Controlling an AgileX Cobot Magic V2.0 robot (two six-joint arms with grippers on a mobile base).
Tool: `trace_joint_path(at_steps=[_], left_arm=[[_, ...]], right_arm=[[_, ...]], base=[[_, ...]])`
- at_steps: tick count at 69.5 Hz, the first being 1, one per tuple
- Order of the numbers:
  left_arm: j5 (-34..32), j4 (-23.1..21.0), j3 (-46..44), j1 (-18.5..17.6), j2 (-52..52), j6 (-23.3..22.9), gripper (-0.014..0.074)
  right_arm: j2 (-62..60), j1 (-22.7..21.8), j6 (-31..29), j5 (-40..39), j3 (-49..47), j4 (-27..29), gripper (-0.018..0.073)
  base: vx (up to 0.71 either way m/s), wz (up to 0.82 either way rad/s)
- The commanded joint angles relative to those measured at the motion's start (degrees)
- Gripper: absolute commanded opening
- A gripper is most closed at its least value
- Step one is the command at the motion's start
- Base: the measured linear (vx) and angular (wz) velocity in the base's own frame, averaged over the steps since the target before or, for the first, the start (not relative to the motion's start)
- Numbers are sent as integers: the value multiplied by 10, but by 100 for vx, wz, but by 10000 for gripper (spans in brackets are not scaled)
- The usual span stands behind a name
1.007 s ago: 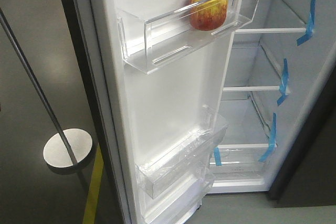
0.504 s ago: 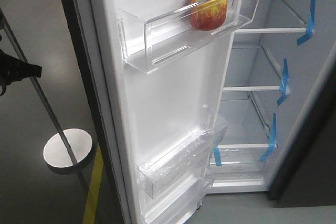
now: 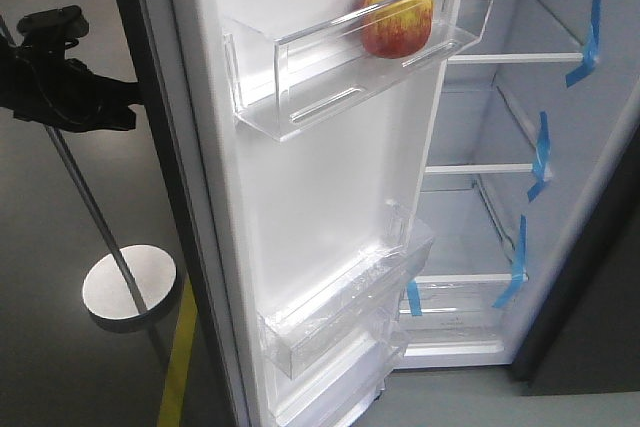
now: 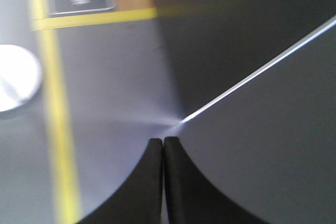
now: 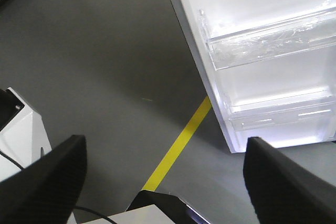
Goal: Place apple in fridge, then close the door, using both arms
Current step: 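Reach the left gripper toward the outer edge of the open door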
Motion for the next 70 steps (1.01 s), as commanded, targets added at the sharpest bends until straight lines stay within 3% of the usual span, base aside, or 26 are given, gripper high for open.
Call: trace_joint_path(at_steps=[1,15,28,58,70], left_arm=[[-9,-95,-42,-4,-3,23,-6],[28,-236,-64,-4,28,73,-6],[75,-287,-63,-4,28,110,-6],[164,-310,-63,-4,26,148,-6],[200,-310,-63,-25,26,183,-6]], right_arm=[[5,-1,-6,-23,-15,19,582],[5,-1,-6,-23,-15,19,582],[5,-1,-6,-23,-15,19,582],[5,-1,-6,-23,-15,19,582],[5,-1,-6,-24,-15,19,582]], base=[[0,0],[0,0],[0,0],[0,0],[0,0]])
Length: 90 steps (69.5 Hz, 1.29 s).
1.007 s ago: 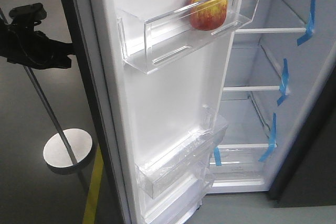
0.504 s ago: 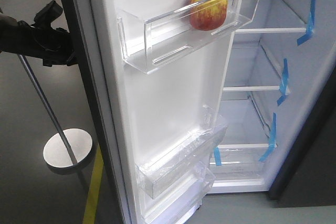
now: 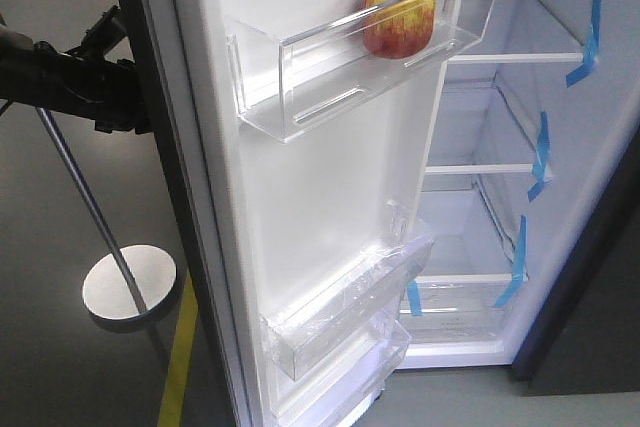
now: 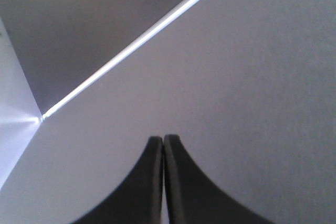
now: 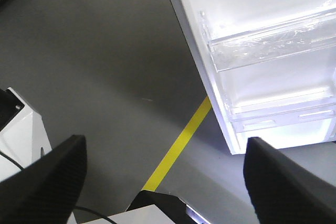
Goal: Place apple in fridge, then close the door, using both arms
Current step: 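Reach the left gripper toward the outer edge of the open door, then push the refrigerator door shut with the left gripper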
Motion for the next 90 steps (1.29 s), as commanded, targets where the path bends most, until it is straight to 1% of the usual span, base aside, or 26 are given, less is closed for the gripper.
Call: trace_joint_path(at_steps=[1,10,20,36,47,58,79,83,90], left_arm=[[40,-37,-18,-22,-34,27,-6],[44,-37,-18,-45,-34,29,-6],[41,-38,-18,-81,-34,38,-6],[38,-66,-18,-137,-34,57,-6],[25,-65,-18,-178,-34,73,-6],[-14,-65,-18,-221,-33,86,-6],[-145,-65,-18,-312,-33,87,-6],[-158,-65,-18,-324,-33,91,-6],[-159,-65,-18,-336,-33,118,-6]], right_arm=[[5,-1,-6,-24,-15,19,582],[5,-1,-6,-24,-15,19,582],[5,-1,-6,-24,-15,19,582],[5,-1,-6,-24,-15,19,582],[5,-1,-6,-24,-15,19,582],[5,-1,-6,-23,-15,19,582],[5,-1,-6,-23,-15,19,582],[5,-1,-6,-23,-15,19,582],[5,-1,-6,-23,-15,19,582]], base=[[0,0],[0,0],[0,0],[0,0],[0,0],[0,0],[0,0],[0,0],[0,0]])
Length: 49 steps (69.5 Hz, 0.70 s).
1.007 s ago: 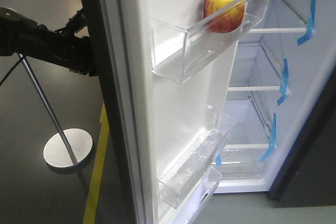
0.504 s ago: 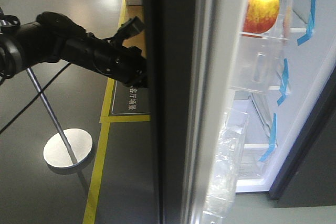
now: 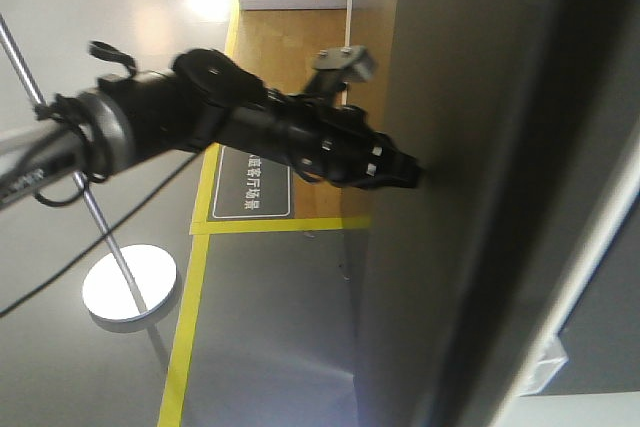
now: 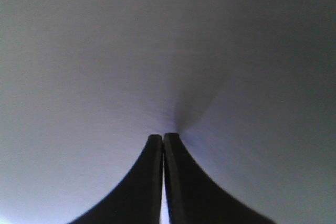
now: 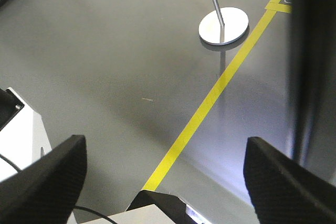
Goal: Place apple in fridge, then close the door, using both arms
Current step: 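Push the refrigerator door shut with the left gripper, then pull the left arm back from the closed door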
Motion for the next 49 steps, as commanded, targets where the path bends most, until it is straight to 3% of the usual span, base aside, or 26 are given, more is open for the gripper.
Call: trace_joint_path(at_steps=[1,25,35,42,49], left_arm=[[-14,-35,-18,-13,-33,25,-6],[59,-30,-18,1,-34,36,-6],[91,-3,-18,15,-35,27,-6],[95,49,-18,25,-42,-15,-6],[94,146,-16,24,-63,-72,-6]], right_arm=[[5,-1,-6,-23,-15,19,582],[5,-1,-6,-23,-15,19,582],[5,-1,-6,-23,-15,19,582],[5,-1,-6,-24,-15,19,582],[5,-1,-6,-25,-15,19,582]], base=[[0,0],[0,0],[0,0],[0,0],[0,0]])
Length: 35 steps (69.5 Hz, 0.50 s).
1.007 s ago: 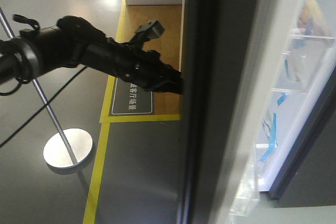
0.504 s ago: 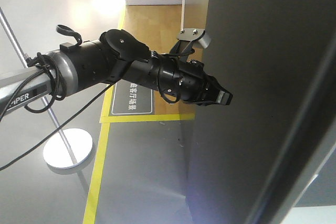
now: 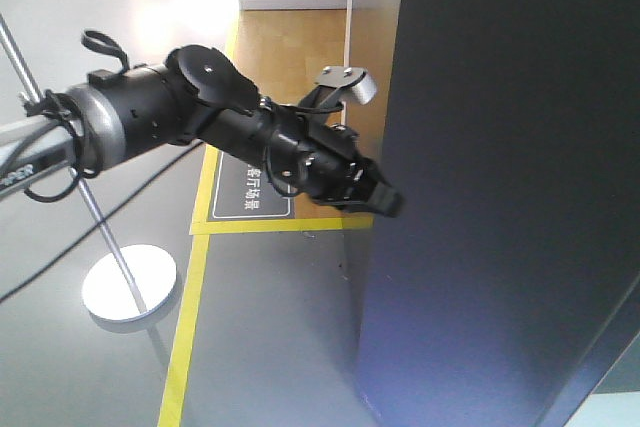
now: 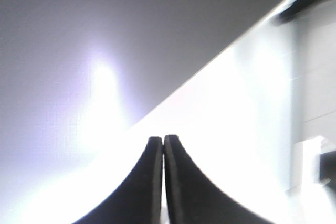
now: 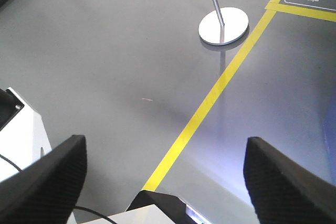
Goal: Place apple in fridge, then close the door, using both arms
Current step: 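Pull the left arm back from the closed door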
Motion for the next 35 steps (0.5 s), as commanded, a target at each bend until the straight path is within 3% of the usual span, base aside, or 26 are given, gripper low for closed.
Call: trace_joint_path(at_steps=[1,11,27,35], left_arm=[[-4,63,-14,-1,-60,-55,-6],[-66,193,45,-15,-127,-108,-6],[-163,308,198,-17,-260,-163,-6],[-207,383,284,-16,-325,-227,-6]], right_arm=[[5,-1,-6,-25,-15,18,582],[5,-1,-6,-25,-15,18,582],[5,-1,-6,-25,-15,18,582],[5,-1,-6,-25,-15,18,582]], base=[[0,0],[0,0],[0,0],[0,0]])
